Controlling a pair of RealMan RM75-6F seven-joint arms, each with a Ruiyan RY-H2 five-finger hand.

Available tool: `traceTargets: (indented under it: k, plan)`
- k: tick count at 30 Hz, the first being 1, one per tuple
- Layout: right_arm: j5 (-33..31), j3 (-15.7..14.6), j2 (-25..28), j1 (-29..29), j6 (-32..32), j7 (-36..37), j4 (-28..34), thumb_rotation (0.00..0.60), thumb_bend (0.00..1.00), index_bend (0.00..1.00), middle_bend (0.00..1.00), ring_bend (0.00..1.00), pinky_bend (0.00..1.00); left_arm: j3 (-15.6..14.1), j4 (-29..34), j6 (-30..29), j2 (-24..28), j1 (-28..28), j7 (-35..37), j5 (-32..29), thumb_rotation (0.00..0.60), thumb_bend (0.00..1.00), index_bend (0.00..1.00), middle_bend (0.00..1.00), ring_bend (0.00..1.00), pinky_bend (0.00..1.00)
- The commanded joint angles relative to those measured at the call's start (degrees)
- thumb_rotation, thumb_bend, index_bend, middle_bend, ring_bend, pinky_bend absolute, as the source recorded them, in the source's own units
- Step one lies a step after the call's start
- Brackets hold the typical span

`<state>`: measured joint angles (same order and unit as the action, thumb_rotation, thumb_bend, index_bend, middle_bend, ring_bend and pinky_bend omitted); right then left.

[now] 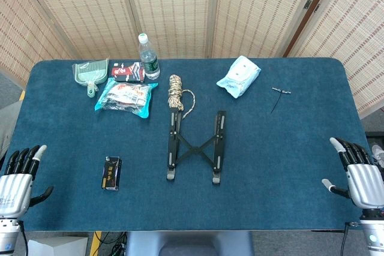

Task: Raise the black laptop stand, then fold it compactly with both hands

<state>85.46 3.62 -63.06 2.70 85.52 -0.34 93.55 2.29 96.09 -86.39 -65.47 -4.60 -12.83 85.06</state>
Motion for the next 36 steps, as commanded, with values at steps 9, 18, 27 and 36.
traceTargets:
  k: [9,18,27,36]
  plan:
    - [0.1,-0.1,1.3,1.3,-2.6,2.3,1.9,0.6,0.07,0.11,0.12,0.12,0.11,-0.2,0.9,1.0,0.5,-0.4,0.8,-0.1,0.6,0.18,0.0,0.08,0.06,0.0]
    - [0.5,0.5,4.8,5.4,-9.4,15.1,4.6,0.6,0.07,0.02,0.09,0.08,0.11,-0.2,0.6,1.3,0.3,-0.4,1.0,-0.3,0.6,0.18,0.0,0.08,0.06,0.0]
    - [1.1,1.7,7.3,11.2,-18.1,38.9,5.7,0.6,0.1,0.0,0.04,0.0,0.11,-0.4,0.5,1.1,0.3,-0.3,1.6,0.1,0.6,0.18,0.0,0.08,0.06,0.0]
    - [0.6,3.6,6.5,17.7,-26.2,58.6,2.5,0.6,0.1,0.0,0.04,0.0,0.11,-0.6,0.7,0.8,0.3,-0.1,1.8,0.3,0.6,0.18,0.0,0.08,0.06,0.0]
